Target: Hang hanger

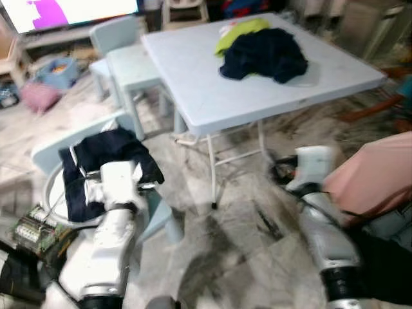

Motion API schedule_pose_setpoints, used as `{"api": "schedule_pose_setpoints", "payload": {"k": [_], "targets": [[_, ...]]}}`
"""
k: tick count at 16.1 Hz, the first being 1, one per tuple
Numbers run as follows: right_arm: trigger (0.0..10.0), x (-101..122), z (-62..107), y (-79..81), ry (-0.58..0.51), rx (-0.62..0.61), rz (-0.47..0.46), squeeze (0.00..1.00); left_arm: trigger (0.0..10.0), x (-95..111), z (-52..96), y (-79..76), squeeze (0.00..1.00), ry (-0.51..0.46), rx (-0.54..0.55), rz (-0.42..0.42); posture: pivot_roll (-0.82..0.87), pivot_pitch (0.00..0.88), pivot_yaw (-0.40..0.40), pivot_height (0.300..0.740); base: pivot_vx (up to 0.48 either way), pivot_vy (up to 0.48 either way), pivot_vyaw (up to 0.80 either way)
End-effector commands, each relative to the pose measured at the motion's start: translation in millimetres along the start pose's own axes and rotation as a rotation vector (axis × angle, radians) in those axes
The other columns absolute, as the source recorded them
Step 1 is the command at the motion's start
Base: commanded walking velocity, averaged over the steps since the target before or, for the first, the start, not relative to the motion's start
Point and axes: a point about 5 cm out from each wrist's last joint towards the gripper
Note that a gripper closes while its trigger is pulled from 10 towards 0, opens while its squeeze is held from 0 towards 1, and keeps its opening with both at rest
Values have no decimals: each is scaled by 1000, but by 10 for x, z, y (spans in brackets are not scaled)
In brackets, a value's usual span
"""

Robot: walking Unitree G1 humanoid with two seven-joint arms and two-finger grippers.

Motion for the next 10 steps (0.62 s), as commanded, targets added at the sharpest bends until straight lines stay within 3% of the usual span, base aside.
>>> {"api": "schedule_pose_setpoints", "payload": {"k": [1,5,8,10], "targets": [[10000,9,13,-112,-1,-31,12,0,10000,2,-7,-59,0,-2,-7,6,-16,0,23,740,0,480,0],[10000,16,29,-102,-7,-21,15,0,10000,-4,-9,-39,0,-11,15,5,-17,0,21,740,0,480,0],[10000,21,33,-83,-12,-5,21,0,10000,-1,6,-14,0,-5,72,35,-15,0,21,740,0,0,800],[10000,22,33,-80,-10,-3,18,0,10000,-10,4,-33,0,6,38,105,-15,0,21,740,0,0,800]]}}
Point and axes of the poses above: a point about 5 cm out from each wrist's last joint towards the gripper, its own z axis pointing back from the gripper into the wrist, its own x axis along the axis of the wrist's last joint, y = z × x, and after that the axes turned 7 degrees about z, right-handed
